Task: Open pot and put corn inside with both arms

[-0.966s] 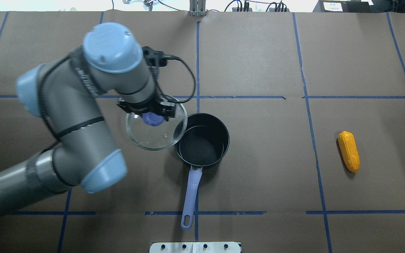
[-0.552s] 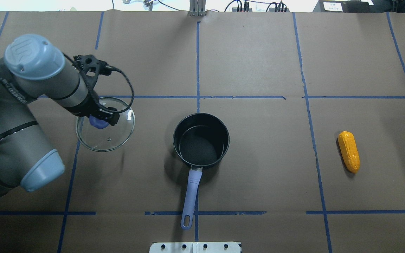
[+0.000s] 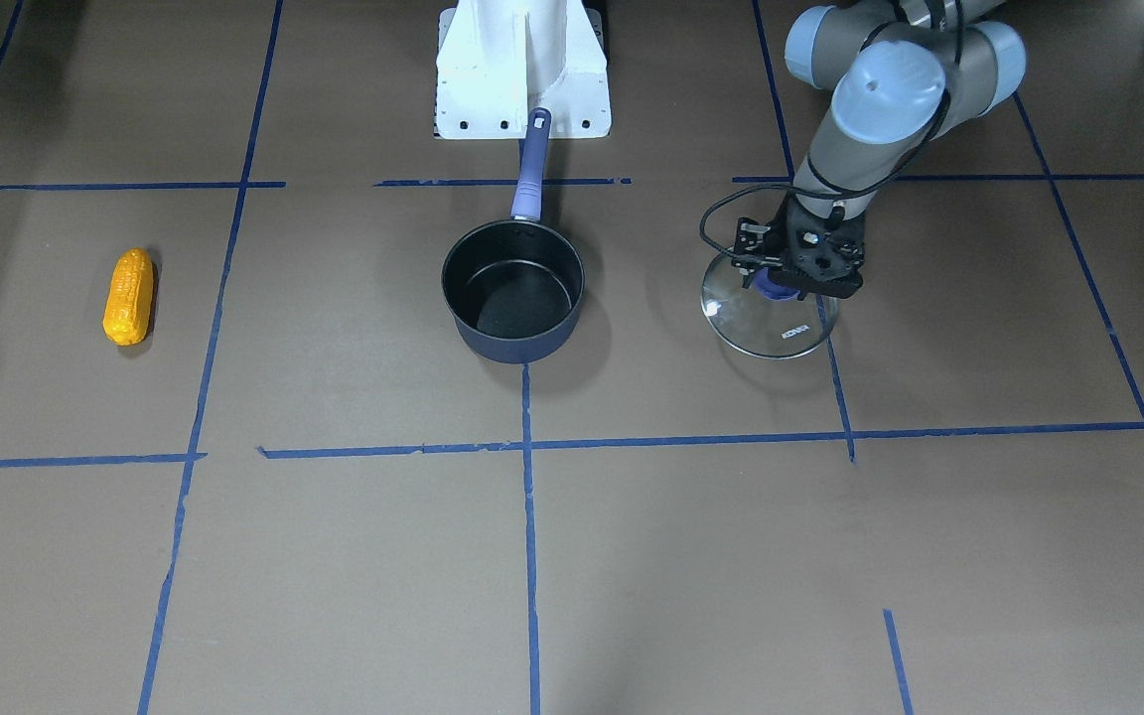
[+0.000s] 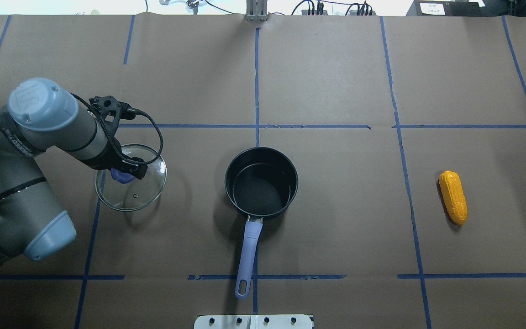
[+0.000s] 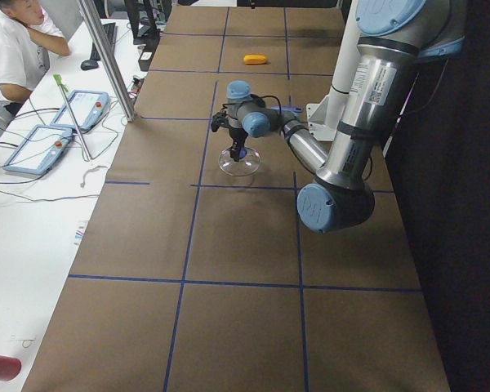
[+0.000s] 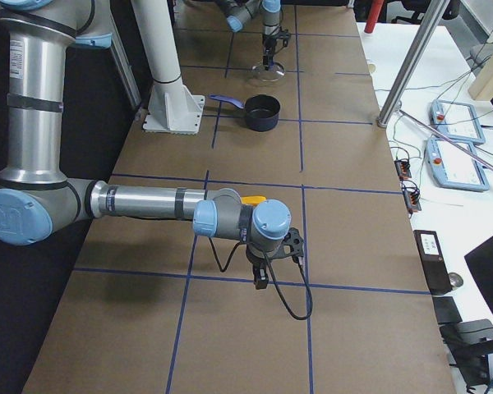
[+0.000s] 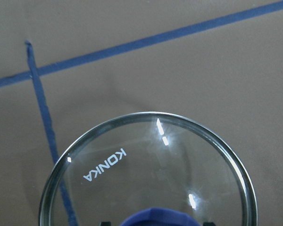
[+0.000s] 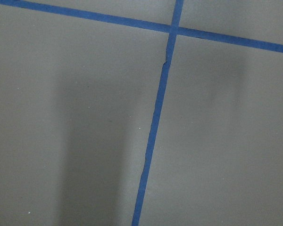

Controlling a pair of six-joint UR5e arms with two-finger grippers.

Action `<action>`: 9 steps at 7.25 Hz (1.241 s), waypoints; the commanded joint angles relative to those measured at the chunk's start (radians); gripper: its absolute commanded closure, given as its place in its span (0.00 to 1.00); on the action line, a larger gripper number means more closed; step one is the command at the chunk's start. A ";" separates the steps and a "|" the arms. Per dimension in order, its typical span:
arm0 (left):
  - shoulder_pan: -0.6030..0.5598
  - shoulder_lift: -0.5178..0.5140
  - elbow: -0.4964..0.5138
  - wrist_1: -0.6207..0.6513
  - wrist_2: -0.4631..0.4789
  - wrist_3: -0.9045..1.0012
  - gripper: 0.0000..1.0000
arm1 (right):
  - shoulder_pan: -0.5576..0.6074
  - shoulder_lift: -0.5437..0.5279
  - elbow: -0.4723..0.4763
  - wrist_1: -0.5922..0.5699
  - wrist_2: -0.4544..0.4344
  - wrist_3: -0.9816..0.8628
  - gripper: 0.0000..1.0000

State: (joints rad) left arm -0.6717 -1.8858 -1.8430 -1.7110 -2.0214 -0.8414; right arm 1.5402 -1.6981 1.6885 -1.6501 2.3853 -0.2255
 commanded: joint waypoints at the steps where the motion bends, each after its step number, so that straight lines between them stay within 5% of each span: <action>1: 0.059 0.002 0.042 -0.091 0.004 -0.079 1.00 | 0.000 0.000 -0.001 0.000 0.000 0.000 0.00; 2: 0.066 0.001 0.041 -0.091 0.006 -0.087 0.98 | 0.000 0.000 0.000 0.001 0.000 0.000 0.00; 3: 0.072 0.001 0.042 -0.090 0.010 -0.084 0.74 | 0.000 0.000 0.000 0.000 0.000 0.000 0.00; 4: 0.076 -0.001 0.044 -0.088 0.012 -0.076 0.09 | -0.002 0.002 0.000 0.001 0.000 0.000 0.00; 5: 0.075 -0.010 0.039 -0.085 0.015 -0.083 0.00 | -0.005 0.003 0.006 0.003 0.000 -0.001 0.00; 7: 0.014 0.013 -0.008 -0.062 -0.025 -0.049 0.00 | -0.008 0.011 0.003 0.105 0.003 0.027 0.00; 9: -0.182 0.048 -0.030 0.042 -0.155 0.221 0.00 | -0.038 0.012 0.010 0.153 -0.001 0.035 0.00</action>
State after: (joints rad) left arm -0.7398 -1.8649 -1.8570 -1.7256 -2.1030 -0.7827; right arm 1.5213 -1.6868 1.6950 -1.5368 2.3871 -0.1952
